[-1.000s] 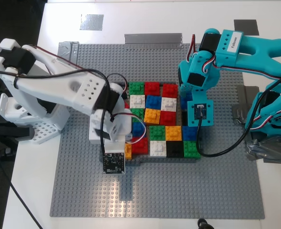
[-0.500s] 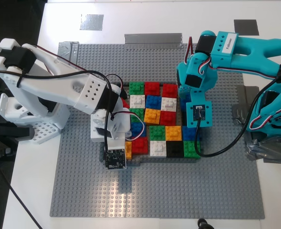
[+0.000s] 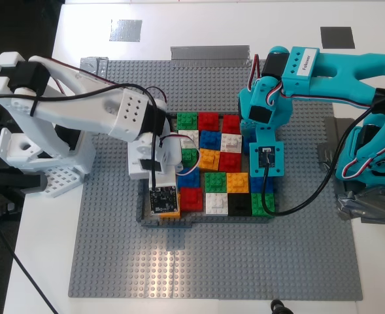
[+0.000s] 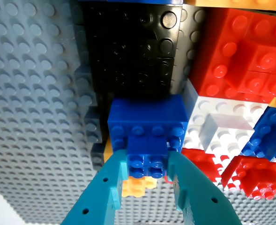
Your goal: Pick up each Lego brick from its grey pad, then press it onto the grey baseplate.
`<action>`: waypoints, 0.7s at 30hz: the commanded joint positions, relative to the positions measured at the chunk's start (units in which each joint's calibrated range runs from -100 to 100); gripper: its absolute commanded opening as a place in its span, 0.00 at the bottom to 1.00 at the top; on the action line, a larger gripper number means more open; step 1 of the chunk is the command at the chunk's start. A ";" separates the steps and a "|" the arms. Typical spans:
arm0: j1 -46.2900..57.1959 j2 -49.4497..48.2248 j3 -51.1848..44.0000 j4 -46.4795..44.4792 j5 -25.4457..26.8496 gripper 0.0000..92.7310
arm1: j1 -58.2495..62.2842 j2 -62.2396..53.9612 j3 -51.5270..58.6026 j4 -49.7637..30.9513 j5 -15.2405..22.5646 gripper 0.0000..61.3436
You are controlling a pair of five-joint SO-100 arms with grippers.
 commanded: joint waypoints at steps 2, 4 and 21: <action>-0.38 -0.27 1.79 0.06 -0.12 0.00 | -2.52 -2.40 -10.13 6.48 -1.22 0.00; -0.38 -0.27 2.96 0.06 -0.12 0.00 | -2.59 -4.03 -14.19 10.47 -1.32 0.00; 0.27 -0.62 3.42 0.87 -1.14 0.17 | -33.21 -9.10 -44.80 26.98 -6.64 0.00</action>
